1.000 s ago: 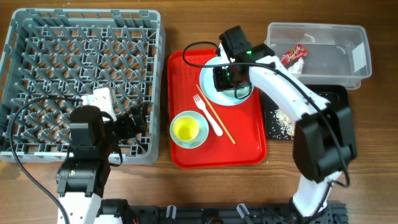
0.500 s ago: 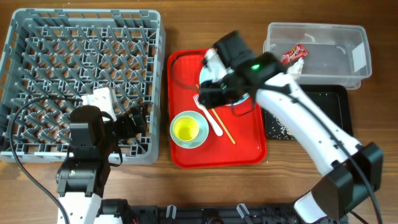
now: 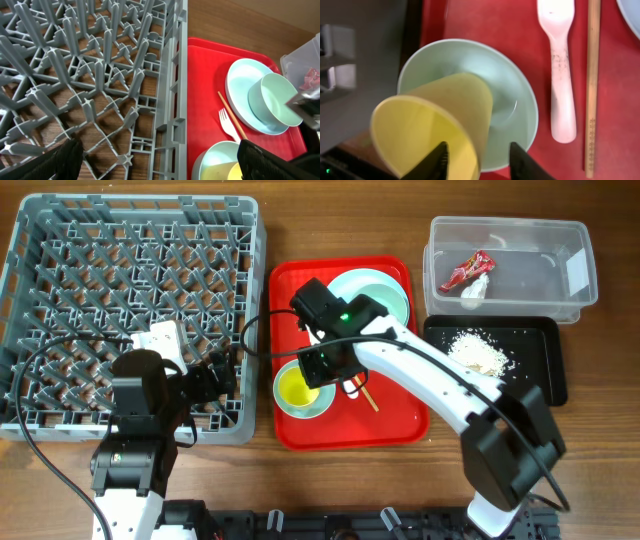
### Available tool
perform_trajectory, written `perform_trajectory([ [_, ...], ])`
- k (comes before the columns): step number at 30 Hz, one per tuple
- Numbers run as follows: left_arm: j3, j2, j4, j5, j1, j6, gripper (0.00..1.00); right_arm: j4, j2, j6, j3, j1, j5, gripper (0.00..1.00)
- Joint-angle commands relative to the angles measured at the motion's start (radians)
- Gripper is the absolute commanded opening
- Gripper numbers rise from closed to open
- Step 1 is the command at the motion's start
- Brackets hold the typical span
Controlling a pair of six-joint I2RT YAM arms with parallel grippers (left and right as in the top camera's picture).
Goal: Sort waste into correct bins and load items into the dishwasher rack
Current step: 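Grasp the yellow cup from the blue bowl and lift it left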
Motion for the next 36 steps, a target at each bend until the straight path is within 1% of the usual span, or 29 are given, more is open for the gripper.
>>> perform_trajectory([
  [1, 0.019, 0.003, 0.003, 0.012, 0.005, -0.005, 1.0, 0.005, 0.066, 0.032, -0.005, 0.002, 0.028, 0.16],
  [2, 0.019, 0.003, 0.003, 0.012, 0.005, -0.005, 1.0, 0.005, 0.07, 0.033, -0.005, 0.002, 0.028, 0.05],
  [6, 0.019, 0.003, 0.003, 0.012, 0.005, -0.005, 1.0, -0.002, 0.063, 0.035, 0.012, -0.008, 0.048, 0.04],
  [10, 0.019, 0.003, 0.003, 0.012, 0.005, -0.005, 1.0, -0.046, 0.019, 0.028, 0.072, -0.044, 0.065, 0.04],
  [14, 0.019, 0.003, 0.003, 0.012, 0.005, -0.005, 1.0, -0.094, -0.072, 0.024, 0.14, -0.113, 0.092, 0.04],
  [17, 0.019, 0.003, 0.011, 0.016, 0.005, -0.006, 1.0, -0.098, -0.154, 0.025, 0.164, -0.182, 0.089, 0.04],
  [18, 0.019, 0.003, 0.018, 0.043, 0.005, -0.006, 1.0, -0.096, -0.184, 0.029, 0.164, -0.212, 0.082, 0.04],
  [20, 0.019, 0.005, 0.04, 0.108, 0.005, -0.023, 1.0, -0.097, -0.216, 0.037, 0.164, -0.267, 0.058, 0.04],
  [22, 0.019, 0.019, 0.076, 0.171, 0.005, -0.082, 1.0, -0.094, -0.224, 0.066, 0.164, -0.317, 0.004, 0.04],
  [24, 0.019, 0.045, 0.122, 0.238, 0.005, -0.134, 1.0, -0.074, -0.222, 0.062, 0.161, -0.373, -0.12, 0.05],
  [25, 0.019, 0.063, 0.147, 0.281, 0.005, -0.148, 1.0, -0.053, -0.217, 0.037, 0.158, -0.401, -0.222, 0.04],
  [26, 0.019, 0.085, 0.178, 0.335, 0.005, -0.157, 1.0, -0.045, -0.214, 0.019, 0.158, -0.413, -0.279, 0.04],
  [29, 0.019, 0.164, 0.303, 0.588, 0.005, -0.166, 1.0, -0.018, -0.2, -0.046, 0.158, -0.431, -0.472, 0.04],
  [32, 0.019, 0.252, 0.476, 0.844, 0.005, -0.222, 1.0, -0.018, -0.188, -0.104, 0.158, -0.427, -0.615, 0.04],
  [34, 0.019, 0.306, 0.6, 0.969, 0.005, -0.272, 1.0, -0.017, -0.187, -0.131, 0.158, -0.423, -0.709, 0.04],
  [36, 0.019, 0.35, 0.71, 1.043, 0.005, -0.326, 0.99, -0.016, -0.187, -0.147, 0.158, -0.423, -0.787, 0.04],
])
